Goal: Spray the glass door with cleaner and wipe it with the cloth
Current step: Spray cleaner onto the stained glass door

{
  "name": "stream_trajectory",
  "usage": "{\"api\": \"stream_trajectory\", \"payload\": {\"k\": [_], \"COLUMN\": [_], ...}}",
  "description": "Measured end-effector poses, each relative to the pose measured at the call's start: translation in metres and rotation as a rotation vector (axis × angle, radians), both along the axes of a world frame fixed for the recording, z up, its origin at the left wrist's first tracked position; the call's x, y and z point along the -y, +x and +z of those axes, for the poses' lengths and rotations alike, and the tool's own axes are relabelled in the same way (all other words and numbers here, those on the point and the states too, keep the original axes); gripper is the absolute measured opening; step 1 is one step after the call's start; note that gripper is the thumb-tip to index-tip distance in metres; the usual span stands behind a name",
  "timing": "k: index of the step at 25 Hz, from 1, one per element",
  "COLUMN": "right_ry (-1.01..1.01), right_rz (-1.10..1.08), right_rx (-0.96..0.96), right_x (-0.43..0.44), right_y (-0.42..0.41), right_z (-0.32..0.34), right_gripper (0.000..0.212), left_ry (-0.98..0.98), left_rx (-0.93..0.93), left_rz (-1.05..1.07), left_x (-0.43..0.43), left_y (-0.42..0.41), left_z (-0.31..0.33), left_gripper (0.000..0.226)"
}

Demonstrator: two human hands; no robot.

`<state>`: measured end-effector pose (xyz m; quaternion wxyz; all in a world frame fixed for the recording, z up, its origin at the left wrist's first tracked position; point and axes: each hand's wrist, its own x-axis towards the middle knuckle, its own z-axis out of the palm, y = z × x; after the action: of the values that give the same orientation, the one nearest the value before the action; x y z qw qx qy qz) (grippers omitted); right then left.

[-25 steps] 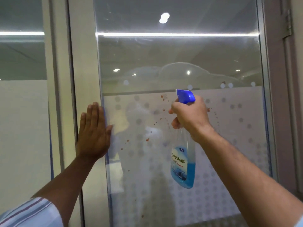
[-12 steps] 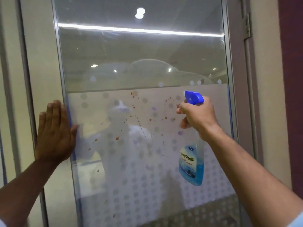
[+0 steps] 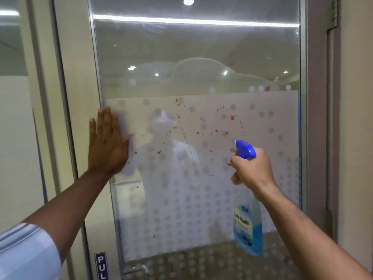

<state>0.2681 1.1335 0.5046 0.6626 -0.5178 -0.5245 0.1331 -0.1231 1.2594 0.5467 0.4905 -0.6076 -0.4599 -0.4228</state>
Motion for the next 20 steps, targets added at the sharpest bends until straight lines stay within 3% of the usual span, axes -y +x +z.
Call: {"api": "stream_trajectory", "payload": {"k": [4,10,20], "right_ry": [-0.015,-0.044,-0.103], "right_rz": [0.023,0.099,0.221], "right_rx": [0.04,0.066,0.205], "right_x": [0.006,0.016,0.014], "right_y": [-0.02,-0.045,-0.108], "right_z": [-0.027,-0.06,-0.124], "right_gripper": [0.01,0.006,0.012], "left_ry": [-0.123,-0.229,-0.254], "left_rx": [-0.027,-0.173,-0.091], "left_rz": [-0.059,-0.026,0.047], "left_x": [0.011,0.012,0.014], "left_y": [0.054,0.089,0.102], "left_z": [0.001,-0.018,-0.024], "left_gripper": [0.084,0.123,0.134]}}
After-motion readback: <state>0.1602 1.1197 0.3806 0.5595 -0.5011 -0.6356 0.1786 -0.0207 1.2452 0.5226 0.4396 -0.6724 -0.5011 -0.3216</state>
